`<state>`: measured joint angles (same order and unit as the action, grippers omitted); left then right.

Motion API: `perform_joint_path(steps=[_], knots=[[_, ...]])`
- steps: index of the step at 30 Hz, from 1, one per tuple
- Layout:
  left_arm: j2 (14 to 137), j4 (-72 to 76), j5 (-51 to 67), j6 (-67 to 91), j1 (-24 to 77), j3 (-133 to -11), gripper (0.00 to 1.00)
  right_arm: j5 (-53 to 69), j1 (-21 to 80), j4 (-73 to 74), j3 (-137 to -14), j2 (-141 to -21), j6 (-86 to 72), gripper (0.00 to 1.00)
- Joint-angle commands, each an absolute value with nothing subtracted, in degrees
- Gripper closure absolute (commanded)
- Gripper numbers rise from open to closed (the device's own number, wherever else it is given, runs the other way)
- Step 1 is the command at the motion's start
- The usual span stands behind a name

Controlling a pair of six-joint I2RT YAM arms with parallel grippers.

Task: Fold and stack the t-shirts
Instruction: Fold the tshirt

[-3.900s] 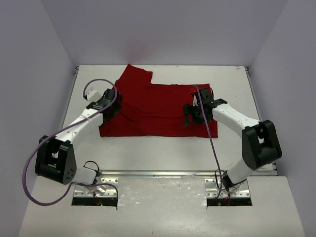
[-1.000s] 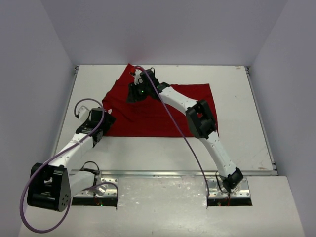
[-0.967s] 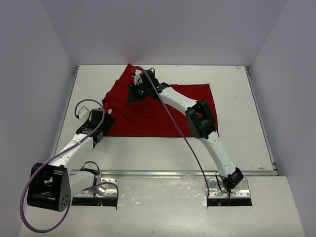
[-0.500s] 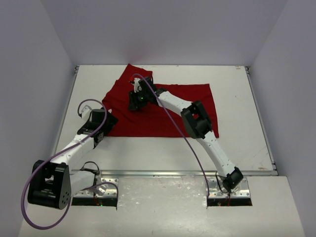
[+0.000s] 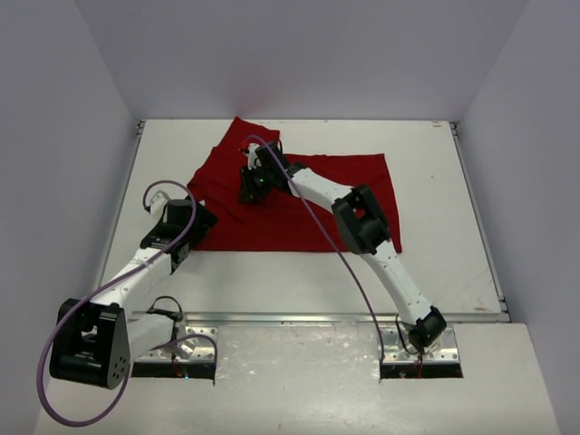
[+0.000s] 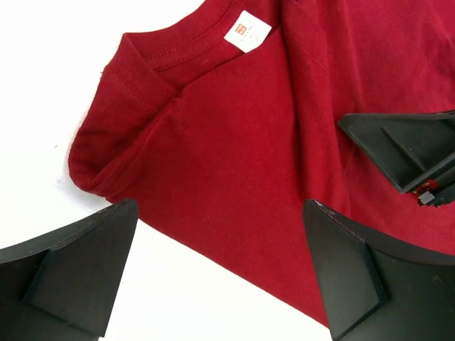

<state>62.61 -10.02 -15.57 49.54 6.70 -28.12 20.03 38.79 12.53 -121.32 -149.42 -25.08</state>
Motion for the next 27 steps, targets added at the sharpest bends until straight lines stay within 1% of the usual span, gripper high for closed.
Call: perform_joint_path(steps=[1,2,7,8,11,14,18,22,24,27], knots=[[61.26,-7.65,-15.38,48.52,6.50,-28.74,0.00,20.21,39.11,11.34,-119.79,-146.69,-26.19,0.72],[61.35,-7.47,-15.21,48.43,6.59,-28.65,0.00,20.39,39.11,11.08,-119.71,-146.69,-26.28,0.78],[62.58,-6.94,-15.38,48.16,6.50,-28.30,0.00,20.48,39.20,7.65,-117.16,-144.68,-26.46,0.85],[62.75,-6.86,-15.55,48.16,6.50,-28.21,0.00,20.30,39.20,7.30,-117.16,-144.49,-26.37,0.92],[62.49,-6.68,-16.00,48.08,6.59,-27.86,0.00,19.86,39.11,6.60,-116.81,-143.62,-26.10,0.95],[62.58,-6.07,-15.47,47.81,6.50,-27.69,0.00,20.30,39.20,5.19,-115.58,-142.21,-26.28,0.95],[64.15,-2.65,-13.54,48.59,6.59,-27.60,0.00,20.13,39.29,1.42,-110.58,-139.49,-27.16,0.94],[67.40,2.01,-13.97,51.14,6.59,-27.69,0.00,20.57,39.29,-1.75,-108.37,-138.16,-27.77,0.91],[69.43,5.07,-14.24,51.77,6.59,-27.69,0.00,21.27,39.29,-2.20,-108.11,-138.25,-27.69,0.87],[72.06,6.33,-15.11,52.82,6.59,-27.77,0.00,21.36,39.38,-1.58,-109.16,-139.13,-27.69,0.91]])
